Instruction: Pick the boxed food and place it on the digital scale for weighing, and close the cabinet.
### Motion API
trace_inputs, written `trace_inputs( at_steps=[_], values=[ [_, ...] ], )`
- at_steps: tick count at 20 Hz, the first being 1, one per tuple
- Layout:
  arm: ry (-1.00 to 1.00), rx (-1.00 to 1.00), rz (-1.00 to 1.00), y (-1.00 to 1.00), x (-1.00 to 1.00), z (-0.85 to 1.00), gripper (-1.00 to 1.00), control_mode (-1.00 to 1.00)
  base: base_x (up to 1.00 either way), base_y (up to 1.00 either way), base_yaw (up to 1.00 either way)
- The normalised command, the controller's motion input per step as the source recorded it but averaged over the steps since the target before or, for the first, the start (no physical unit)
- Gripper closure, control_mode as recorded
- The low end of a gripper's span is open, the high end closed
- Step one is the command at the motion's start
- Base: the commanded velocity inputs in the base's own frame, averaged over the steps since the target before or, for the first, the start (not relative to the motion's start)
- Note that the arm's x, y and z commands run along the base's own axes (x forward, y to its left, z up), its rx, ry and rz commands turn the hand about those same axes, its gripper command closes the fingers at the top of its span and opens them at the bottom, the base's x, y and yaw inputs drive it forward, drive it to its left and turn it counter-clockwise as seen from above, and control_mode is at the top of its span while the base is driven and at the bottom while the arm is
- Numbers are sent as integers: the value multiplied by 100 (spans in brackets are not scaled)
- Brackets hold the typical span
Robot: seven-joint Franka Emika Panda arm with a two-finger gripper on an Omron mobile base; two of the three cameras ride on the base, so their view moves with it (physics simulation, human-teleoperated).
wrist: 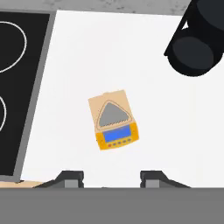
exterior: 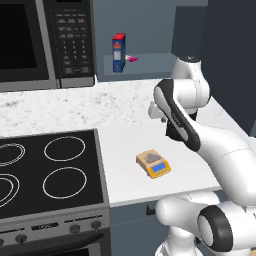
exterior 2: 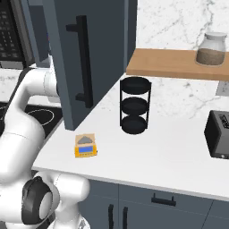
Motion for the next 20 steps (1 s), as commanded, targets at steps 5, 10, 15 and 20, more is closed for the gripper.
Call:
trace_inputs(
  at_steps=[5, 10, 15, 20],
  values=[
    [-7, -3, 5, 18, -42, 0, -100, -100, 0, 0, 0],
    [-24, 0, 1, 45, -41, 5, -100, -100, 0, 0, 0],
    [-11, 3, 0, 39, -14, 45, -100, -100, 0, 0, 0],
    [0, 4, 0, 25, -18, 83, -100, -100, 0, 0, 0]
  ],
)
